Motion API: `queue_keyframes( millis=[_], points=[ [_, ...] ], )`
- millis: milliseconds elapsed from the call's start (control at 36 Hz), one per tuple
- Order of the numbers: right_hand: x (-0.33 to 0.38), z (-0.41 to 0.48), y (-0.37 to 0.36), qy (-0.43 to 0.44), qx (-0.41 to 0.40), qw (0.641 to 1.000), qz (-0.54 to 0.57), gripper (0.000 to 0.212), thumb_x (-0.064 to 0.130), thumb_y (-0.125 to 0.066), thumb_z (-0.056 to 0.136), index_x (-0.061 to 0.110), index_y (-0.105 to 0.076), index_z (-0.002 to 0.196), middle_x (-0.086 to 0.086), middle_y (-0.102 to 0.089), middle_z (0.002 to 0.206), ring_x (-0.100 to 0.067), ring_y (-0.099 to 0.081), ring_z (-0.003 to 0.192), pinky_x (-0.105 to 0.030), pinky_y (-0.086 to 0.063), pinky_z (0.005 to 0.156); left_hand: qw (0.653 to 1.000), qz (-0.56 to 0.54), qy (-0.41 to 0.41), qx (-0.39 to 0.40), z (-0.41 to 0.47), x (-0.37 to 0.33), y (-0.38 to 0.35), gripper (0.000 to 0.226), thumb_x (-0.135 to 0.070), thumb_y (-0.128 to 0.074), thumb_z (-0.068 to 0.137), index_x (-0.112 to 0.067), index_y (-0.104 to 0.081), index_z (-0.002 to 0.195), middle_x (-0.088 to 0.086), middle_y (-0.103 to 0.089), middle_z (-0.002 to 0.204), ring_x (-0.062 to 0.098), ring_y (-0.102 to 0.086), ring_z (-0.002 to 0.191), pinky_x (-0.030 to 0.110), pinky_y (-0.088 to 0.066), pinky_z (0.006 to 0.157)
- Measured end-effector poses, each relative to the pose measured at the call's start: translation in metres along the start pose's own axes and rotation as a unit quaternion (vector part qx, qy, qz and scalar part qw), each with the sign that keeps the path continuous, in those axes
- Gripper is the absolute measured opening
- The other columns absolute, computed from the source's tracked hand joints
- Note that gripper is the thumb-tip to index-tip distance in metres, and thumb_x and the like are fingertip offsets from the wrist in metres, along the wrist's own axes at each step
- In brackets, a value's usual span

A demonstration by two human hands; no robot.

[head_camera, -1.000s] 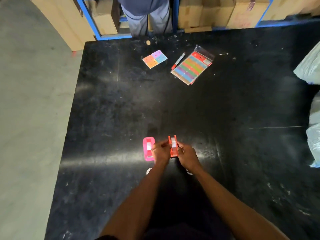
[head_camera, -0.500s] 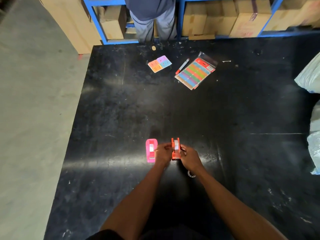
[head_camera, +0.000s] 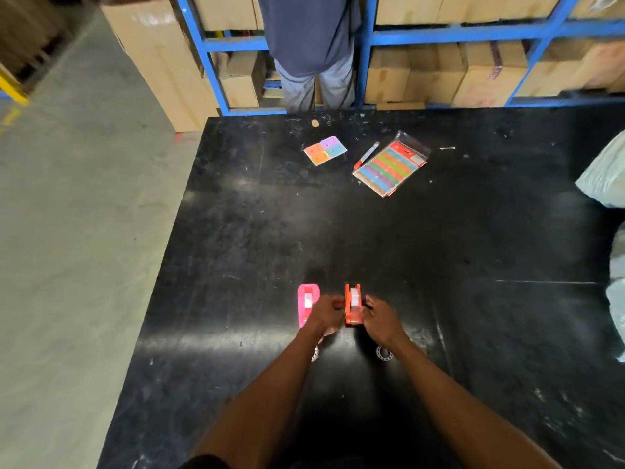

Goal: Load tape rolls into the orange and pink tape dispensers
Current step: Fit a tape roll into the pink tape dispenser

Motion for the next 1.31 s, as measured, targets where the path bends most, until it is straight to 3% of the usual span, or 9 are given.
queue_keyframes(
  millis=[56,111,222,306,417,556,1056,1222,1306],
  points=[
    [0.005,0.001,0.009,0.011,-0.058,0.998,-0.013,0.024,0.012,-0.049,0.093,0.010,-0.065,0.110,-0.014,-0.070,0.112,-0.033,-0.065,0.104,-0.039,-0.050,0.089,0.999,0.035,-0.012,-0.032,0.001,0.001,0.013,0.029,0.006,-0.052,0.076,-0.016,-0.069,0.070,0.002,-0.064,0.068,0.015,-0.055,0.062,0.023,-0.044,0.060],
    [0.018,-0.001,0.019,0.037,-0.115,0.992,-0.026,0.030,0.013,-0.052,0.093,0.008,-0.062,0.120,-0.015,-0.066,0.120,-0.034,-0.061,0.111,-0.045,-0.048,0.097,0.997,0.030,0.001,-0.072,0.003,0.010,0.033,0.029,0.004,-0.050,0.078,-0.012,-0.073,0.085,0.004,-0.068,0.082,0.016,-0.059,0.073,0.029,-0.048,0.073],
    [0.057,0.006,0.015,0.132,-0.119,0.981,-0.079,0.020,0.019,-0.054,0.088,0.019,-0.065,0.105,-0.006,-0.065,0.103,-0.030,-0.064,0.097,-0.047,-0.052,0.086,0.985,0.063,-0.027,-0.160,-0.002,0.022,0.086,0.047,-0.007,-0.055,0.072,-0.018,-0.068,0.116,0.003,-0.074,0.110,0.019,-0.070,0.093,0.027,-0.055,0.085],
    [0.090,0.012,-0.014,0.181,-0.025,0.972,-0.147,0.017,0.021,-0.061,0.087,0.021,-0.068,0.102,-0.003,-0.064,0.100,-0.025,-0.065,0.095,-0.043,-0.053,0.085,0.988,0.103,-0.018,-0.112,0.002,0.039,0.106,0.069,0.002,-0.069,0.072,-0.019,-0.053,0.136,0.007,-0.060,0.133,0.025,-0.061,0.117,0.034,-0.052,0.096],
    [0.114,0.017,-0.049,0.200,0.046,0.938,-0.280,0.025,0.027,-0.061,0.090,0.021,-0.066,0.114,-0.007,-0.062,0.111,-0.029,-0.060,0.110,-0.043,-0.049,0.092,0.972,0.233,-0.001,0.009,0.004,0.060,0.100,0.106,-0.017,-0.089,0.063,-0.022,-0.030,0.152,0.007,-0.039,0.153,0.027,-0.037,0.141,0.041,-0.034,0.116],
    [0.120,0.025,-0.073,0.204,0.054,0.915,-0.343,0.032,0.021,-0.062,0.088,0.020,-0.064,0.120,-0.009,-0.052,0.119,-0.030,-0.059,0.108,-0.042,-0.048,0.091,0.981,0.192,-0.021,0.022,0.013,0.078,0.088,0.125,-0.027,-0.096,0.053,-0.028,-0.022,0.153,-0.001,-0.037,0.154,0.022,-0.032,0.141,0.024,-0.024,0.111],
    [0.119,0.046,-0.090,0.178,0.143,0.913,-0.338,0.023,0.014,-0.068,0.086,0.008,-0.067,0.108,-0.011,-0.045,0.115,-0.032,-0.064,0.092,-0.043,-0.054,0.090,0.986,0.134,-0.095,0.031,0.030,0.087,0.093,0.104,-0.031,-0.097,0.047,-0.039,-0.045,0.137,-0.003,-0.049,0.140,0.021,-0.051,0.127,0.038,-0.051,0.102],
    [0.118,0.033,-0.077,0.156,0.169,0.921,-0.315,0.024,0.015,-0.065,0.091,0.011,-0.064,0.115,-0.012,-0.047,0.121,-0.031,-0.065,0.096,-0.042,-0.052,0.094,0.991,0.120,-0.060,0.022,0.032,0.097,0.091,0.117,-0.035,-0.096,0.047,-0.049,-0.030,0.142,-0.005,-0.041,0.147,0.024,-0.041,0.135,0.046,-0.043,0.111],
    [0.120,0.023,-0.074,0.151,0.155,0.926,-0.310,0.032,0.019,-0.063,0.091,0.013,-0.062,0.122,-0.013,-0.052,0.121,-0.030,-0.059,0.110,-0.041,-0.047,0.100,0.988,0.133,-0.064,0.034,0.023,0.084,0.092,0.130,-0.027,-0.096,0.053,-0.038,-0.014,0.153,-0.001,-0.027,0.158,0.024,-0.029,0.142,0.038,-0.032,0.116]
  ],
)
Point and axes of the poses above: each hand's wrist, its own z-axis towards the middle knuckle, its own y-axis out of the back of the hand, x = y × z, the point moved 8 cm from there along z, towards the middle knuckle
